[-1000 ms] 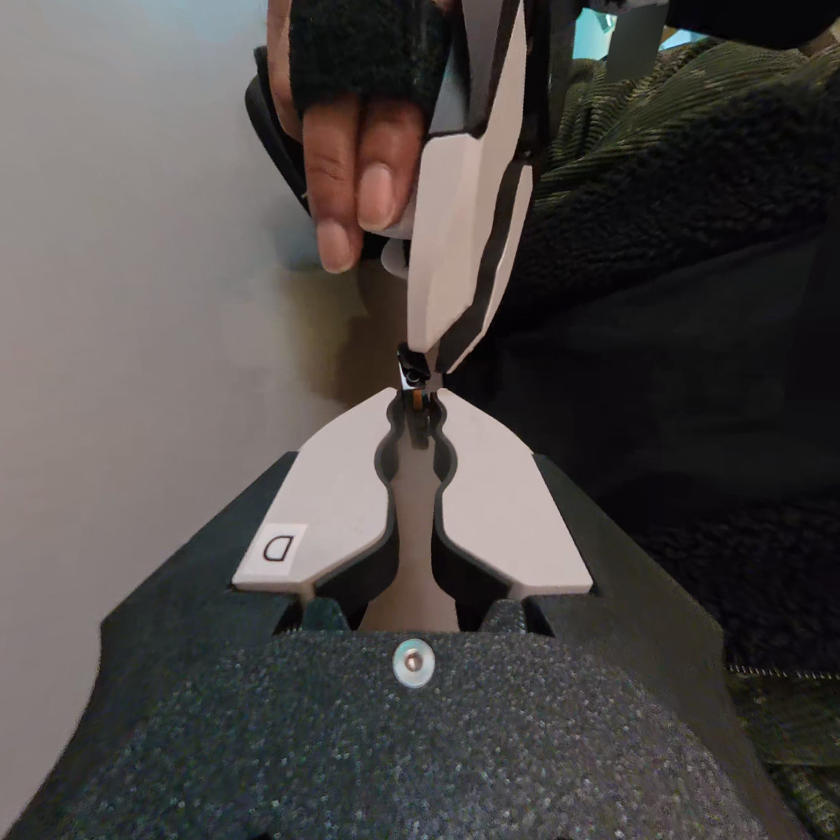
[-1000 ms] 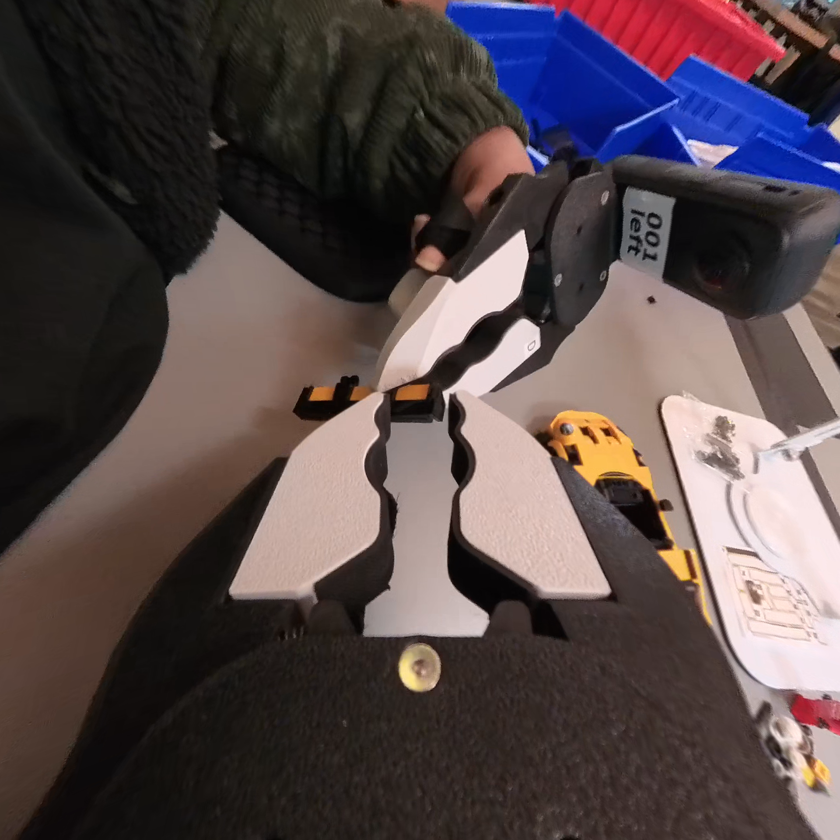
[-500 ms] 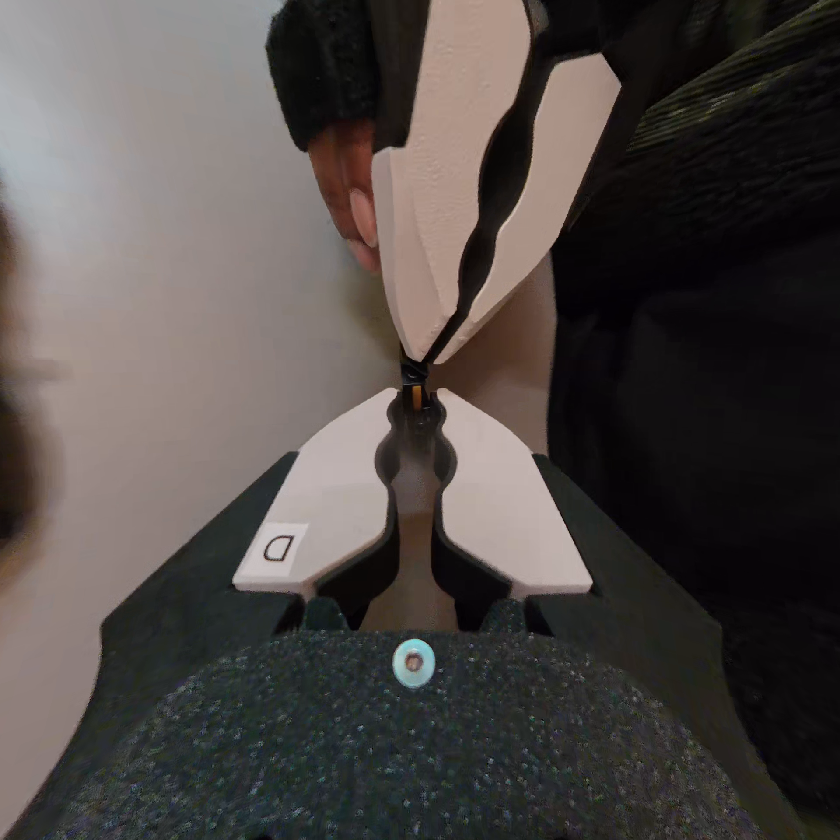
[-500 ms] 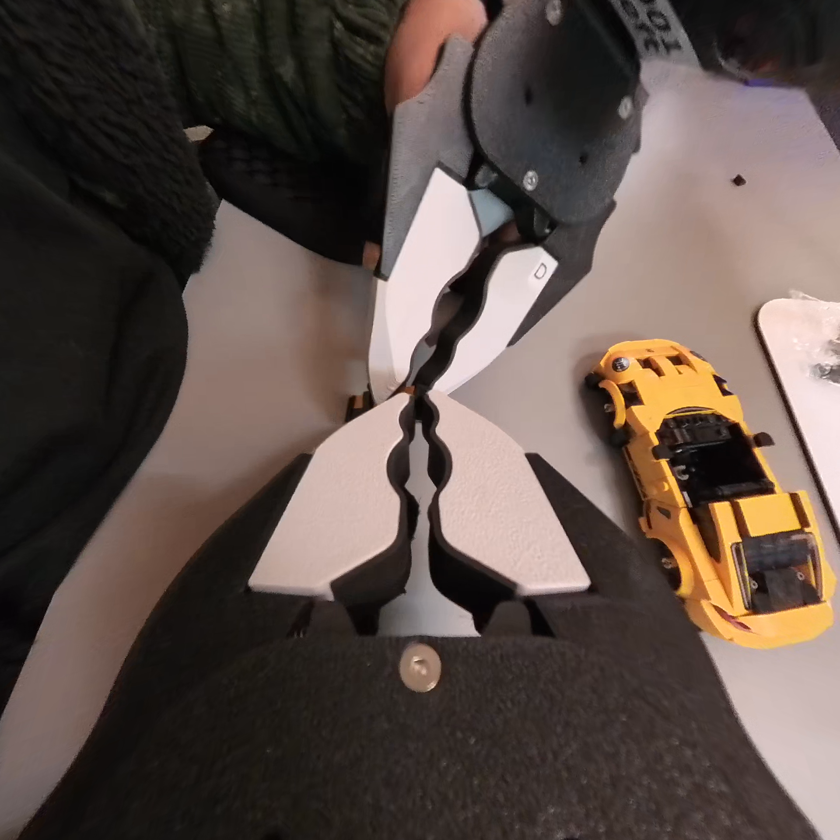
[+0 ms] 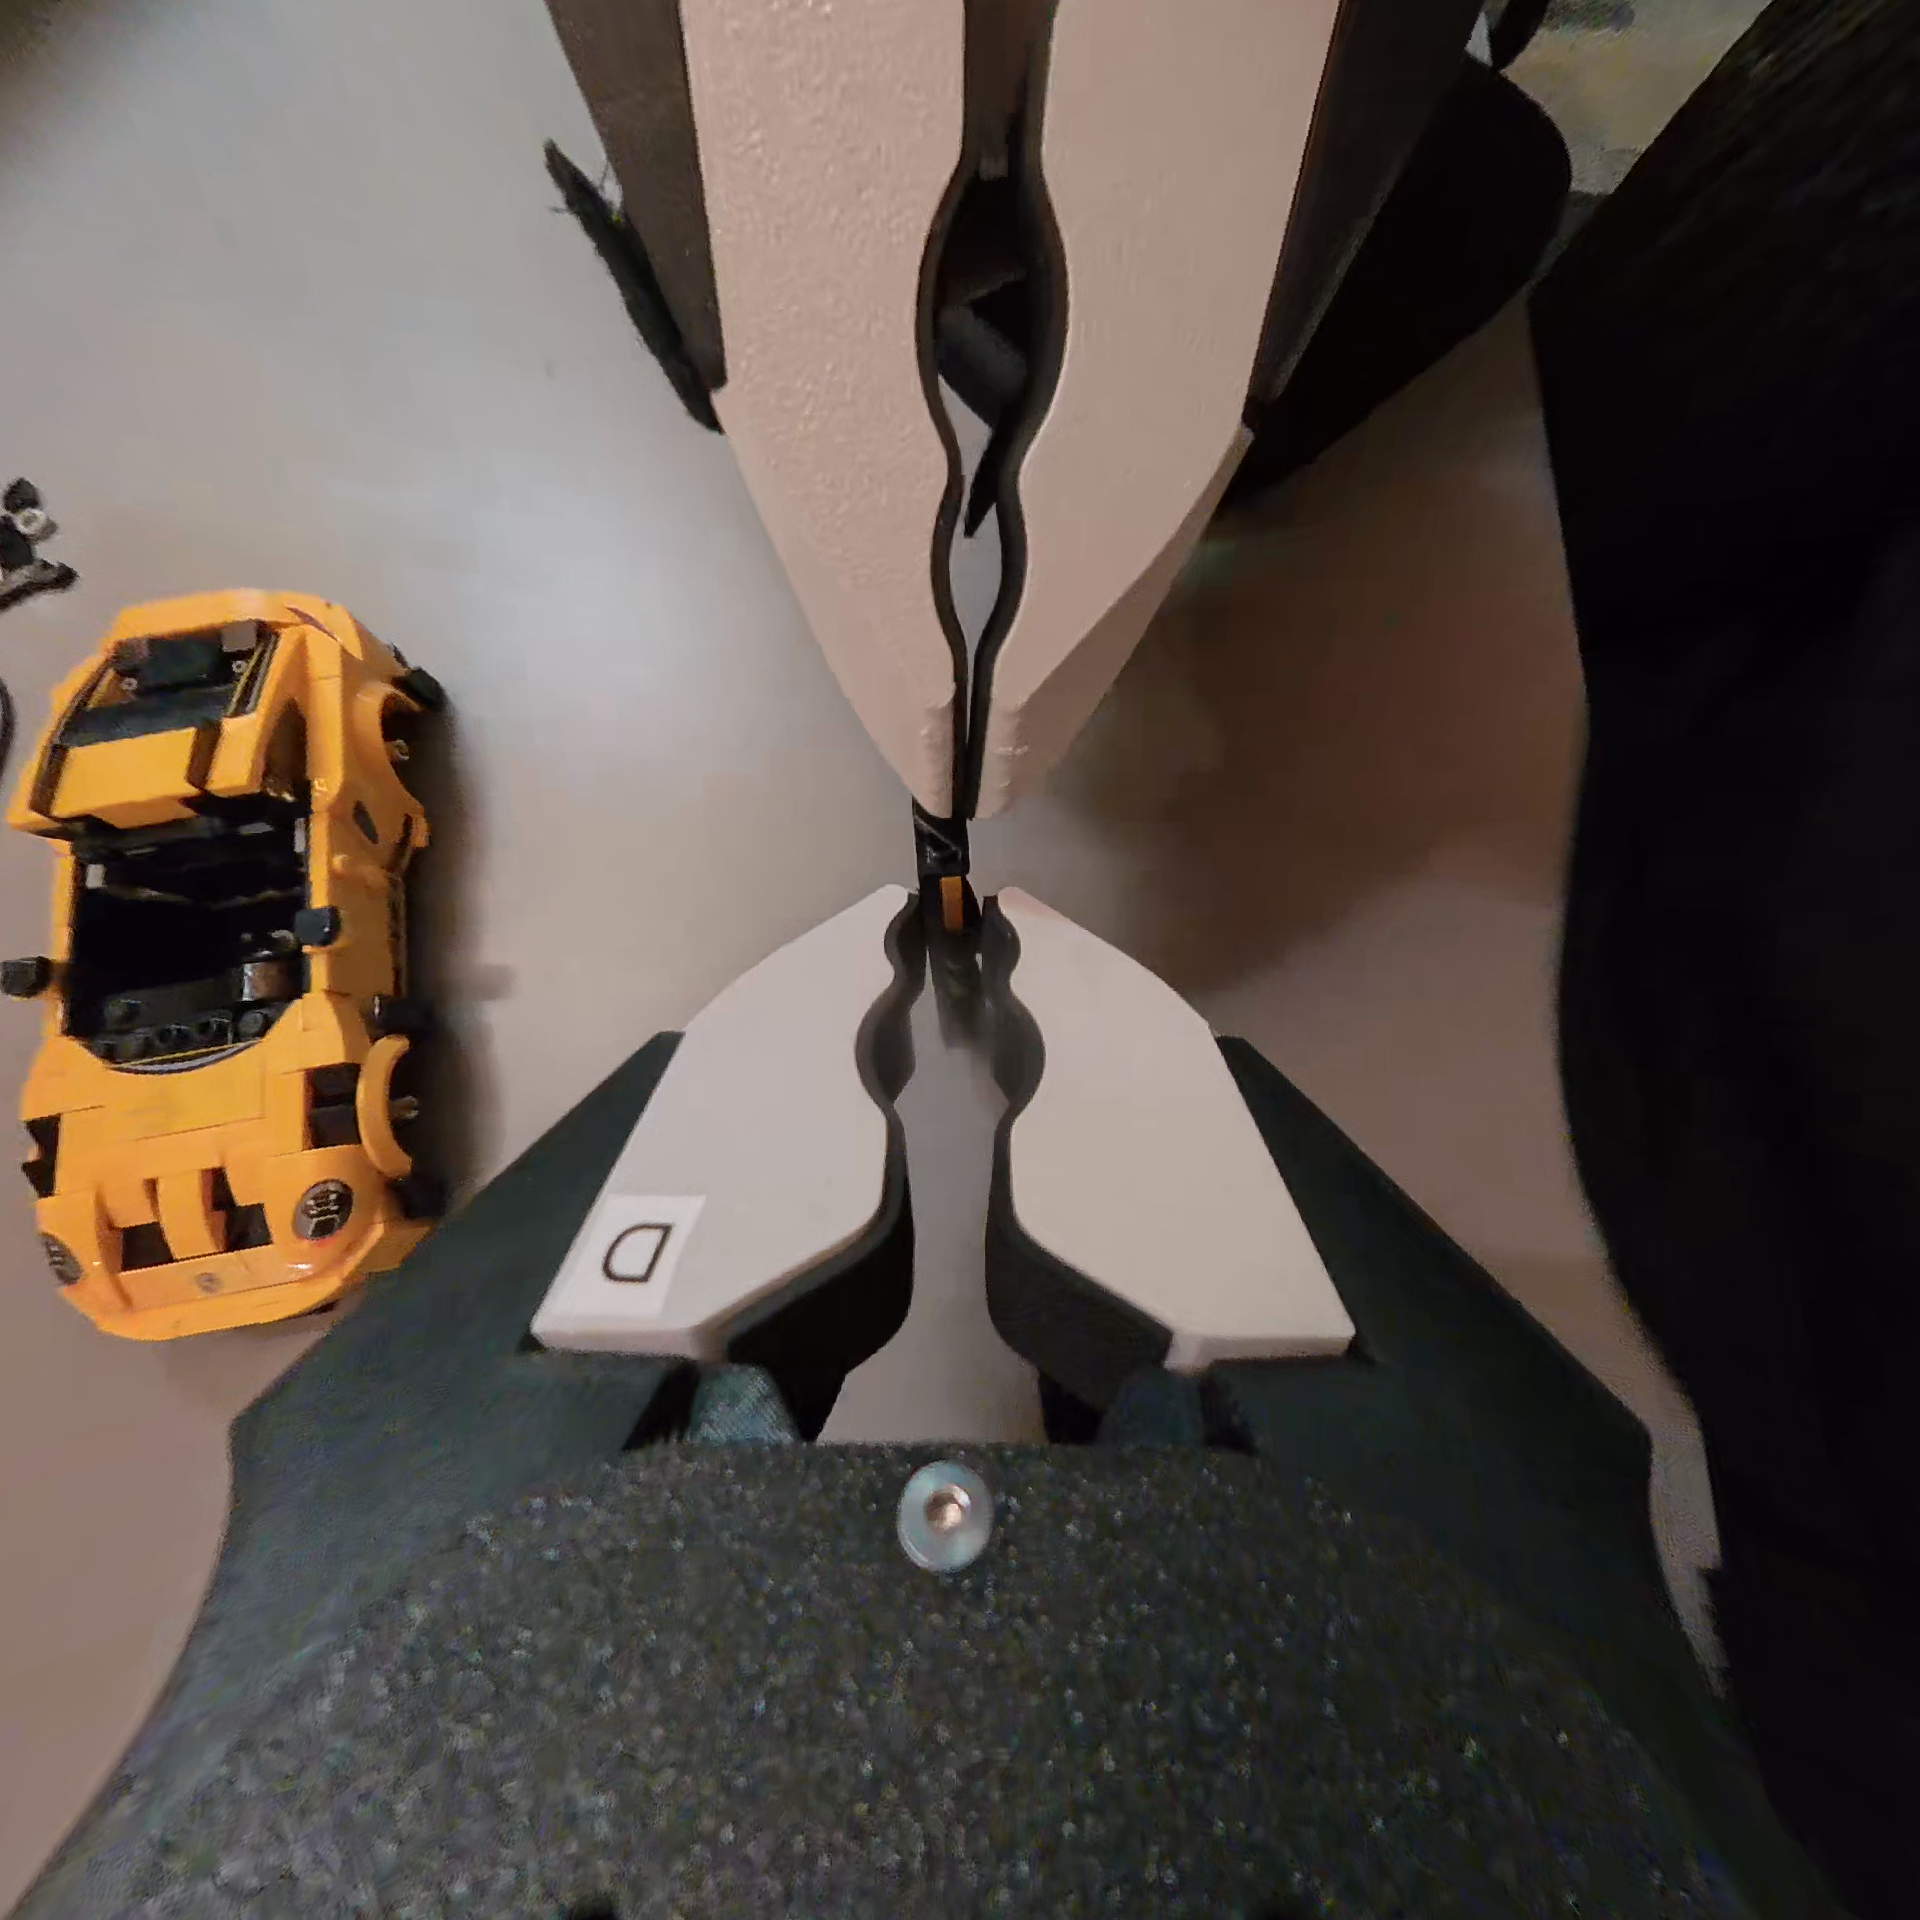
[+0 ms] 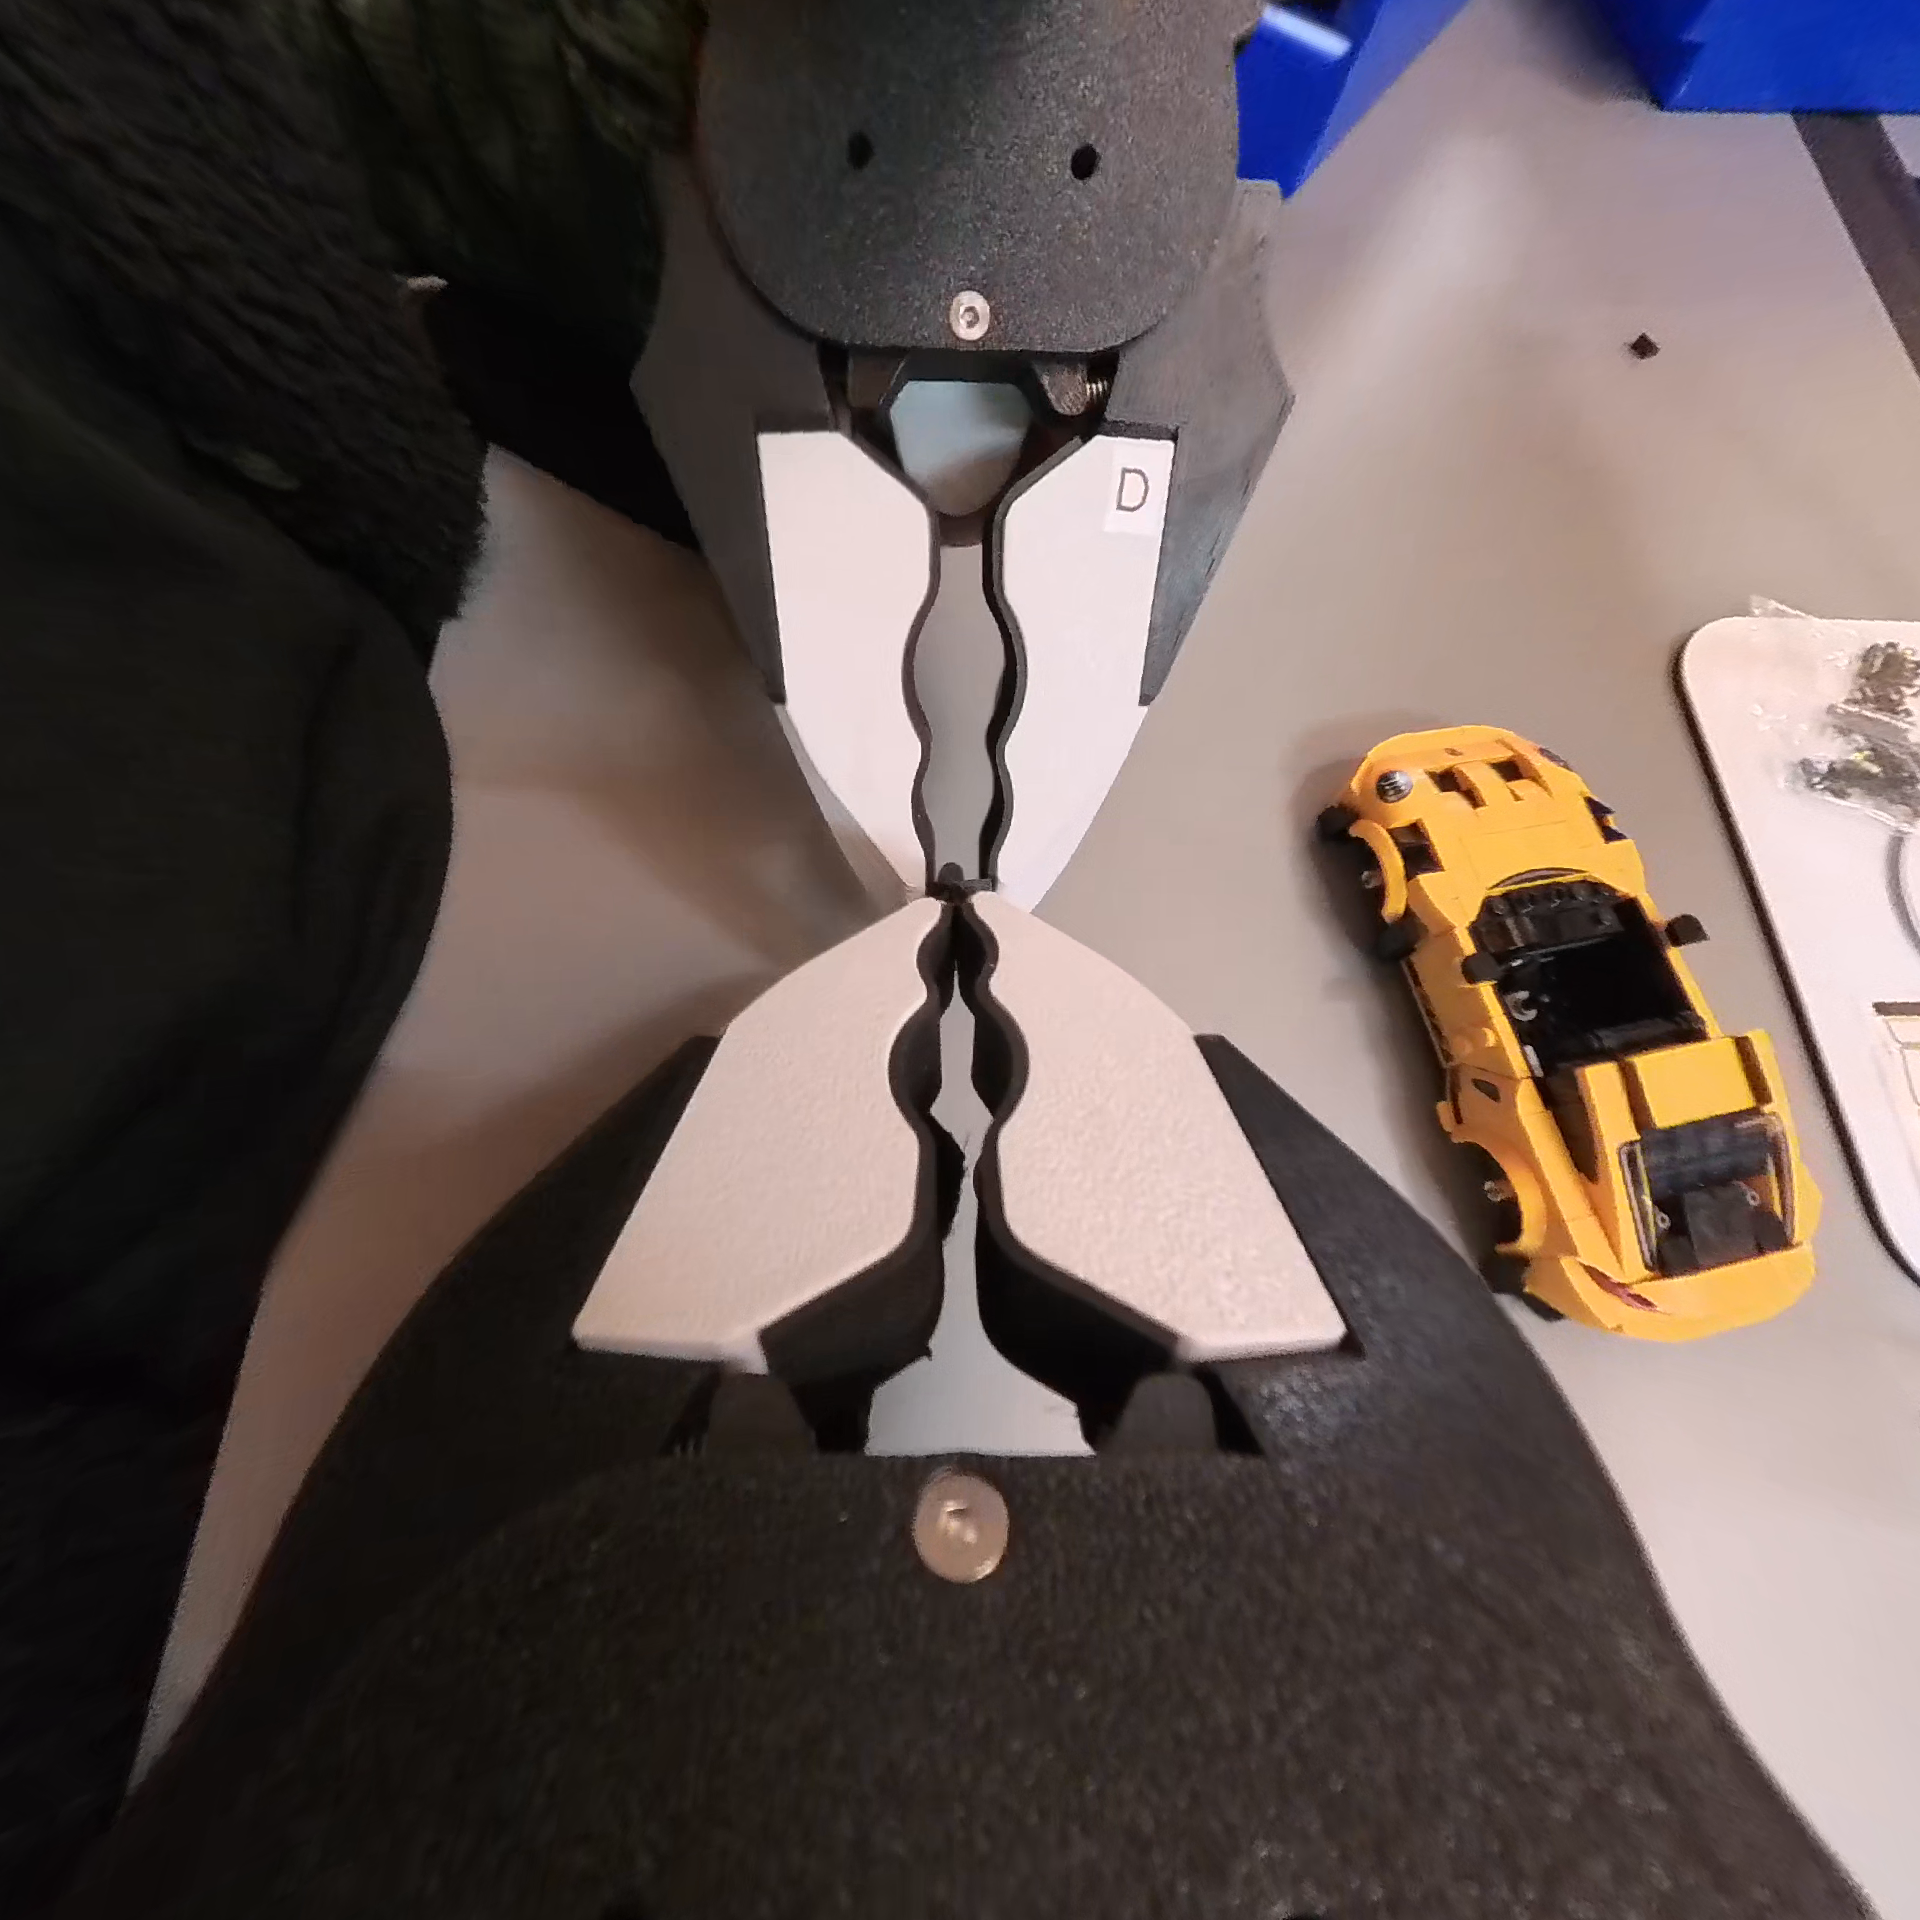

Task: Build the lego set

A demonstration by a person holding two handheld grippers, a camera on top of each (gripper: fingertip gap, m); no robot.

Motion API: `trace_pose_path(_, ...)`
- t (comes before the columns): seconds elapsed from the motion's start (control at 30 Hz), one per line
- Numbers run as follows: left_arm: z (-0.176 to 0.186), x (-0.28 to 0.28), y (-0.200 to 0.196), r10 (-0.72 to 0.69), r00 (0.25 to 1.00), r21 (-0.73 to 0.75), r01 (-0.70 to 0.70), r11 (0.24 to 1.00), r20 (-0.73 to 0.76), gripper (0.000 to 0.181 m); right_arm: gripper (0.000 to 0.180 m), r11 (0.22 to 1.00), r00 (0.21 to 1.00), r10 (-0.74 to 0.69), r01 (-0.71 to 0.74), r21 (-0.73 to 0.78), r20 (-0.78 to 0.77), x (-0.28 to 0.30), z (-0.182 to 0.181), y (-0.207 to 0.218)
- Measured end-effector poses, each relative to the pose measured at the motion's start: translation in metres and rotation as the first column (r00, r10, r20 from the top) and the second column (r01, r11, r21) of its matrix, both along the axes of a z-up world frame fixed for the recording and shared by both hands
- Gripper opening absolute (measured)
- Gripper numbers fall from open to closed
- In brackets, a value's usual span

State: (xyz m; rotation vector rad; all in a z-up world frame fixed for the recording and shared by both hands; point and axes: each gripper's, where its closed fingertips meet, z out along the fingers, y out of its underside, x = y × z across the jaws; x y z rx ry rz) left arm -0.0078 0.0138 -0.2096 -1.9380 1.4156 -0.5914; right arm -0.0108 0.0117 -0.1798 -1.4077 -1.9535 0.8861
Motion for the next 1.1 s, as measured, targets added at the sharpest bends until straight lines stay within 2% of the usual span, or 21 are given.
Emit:
trace_pose_path(0.13,-0.003,0.0,0.001,0.007,1.0,0.062,-0.006,0.998,-0.013,0.01,0.0,0.999,0.998,-0.027,0.028,-0.028,0.051,0.001,-0.004,0.0)
trace_pose_path(0.6,-0.003,0.001,0.0,-0.005,1.0,0.117,0.005,0.993,-0.006,0.01,0.0,0.987,0.992,-0.056,0.073,-0.146,0.117,0.003,-0.005,0.0)
trace_pose_path(1.0,-0.003,0.002,0.001,0.006,1.0,0.097,-0.008,0.995,0.019,0.01,0.0,0.985,0.993,-0.083,0.094,-0.143,0.081,0.001,-0.004,0.0)
trace_pose_path(1.1,0.003,0.002,0.003,0.015,0.999,0.103,-0.02,0.995,0.044,0.01,0.0,0.987,0.995,-0.099,0.098,-0.13,-0.001,0.0,0.009,0.002)
